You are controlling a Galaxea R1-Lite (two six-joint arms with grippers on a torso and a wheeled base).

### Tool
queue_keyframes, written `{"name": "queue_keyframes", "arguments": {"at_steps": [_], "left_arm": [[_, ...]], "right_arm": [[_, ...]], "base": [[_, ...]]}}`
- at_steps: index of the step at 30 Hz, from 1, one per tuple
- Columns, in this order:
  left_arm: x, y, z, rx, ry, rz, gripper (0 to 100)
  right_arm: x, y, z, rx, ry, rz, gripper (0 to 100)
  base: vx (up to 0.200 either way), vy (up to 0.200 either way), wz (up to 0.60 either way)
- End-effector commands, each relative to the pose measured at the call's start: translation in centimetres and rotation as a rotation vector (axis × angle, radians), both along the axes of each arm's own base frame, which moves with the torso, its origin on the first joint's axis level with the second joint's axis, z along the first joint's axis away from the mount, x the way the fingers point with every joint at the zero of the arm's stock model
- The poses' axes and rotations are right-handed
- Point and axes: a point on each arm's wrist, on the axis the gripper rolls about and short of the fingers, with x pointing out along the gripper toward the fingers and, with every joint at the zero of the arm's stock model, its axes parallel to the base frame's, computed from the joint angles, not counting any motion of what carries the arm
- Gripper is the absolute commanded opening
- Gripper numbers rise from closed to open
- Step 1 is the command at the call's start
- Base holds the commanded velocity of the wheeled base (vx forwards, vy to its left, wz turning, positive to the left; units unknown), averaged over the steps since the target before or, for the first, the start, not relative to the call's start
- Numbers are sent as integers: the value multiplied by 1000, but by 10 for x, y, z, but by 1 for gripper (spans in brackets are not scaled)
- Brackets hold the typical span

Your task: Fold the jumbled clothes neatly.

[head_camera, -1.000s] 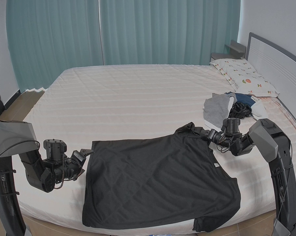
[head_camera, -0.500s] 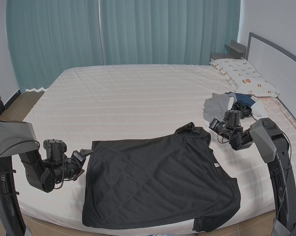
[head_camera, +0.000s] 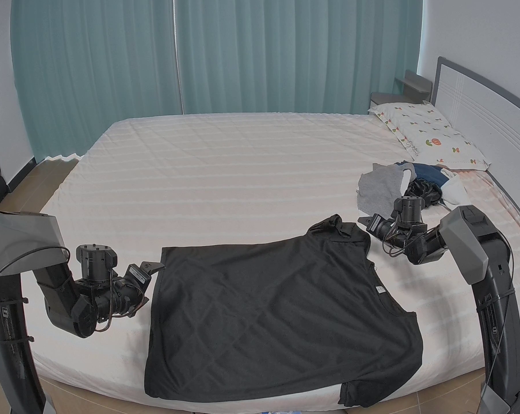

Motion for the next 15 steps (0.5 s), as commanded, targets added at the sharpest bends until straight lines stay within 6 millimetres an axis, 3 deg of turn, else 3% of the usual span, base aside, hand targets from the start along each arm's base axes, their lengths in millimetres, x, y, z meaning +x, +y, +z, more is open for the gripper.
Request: {"name": "queue_keyframes", "arguments": {"at_steps": [1,13,14,15], "left_arm": [[0,0,0,0,1,-1,100],[0,0,0,1,1,-2,100],[0,0,0,1,1,-2,100],[0,0,0,0,1,-1,100]], "right_arm": [[-7,0,-3,22,33,19,100],[-10,13,-23,56,80,41,100],[-8,12,-20,56,77,38,0],[-7,10,-19,56,74,35,0]], "base": [[0,0,0],[0,0,0],[0,0,0],[0,0,0]]}}
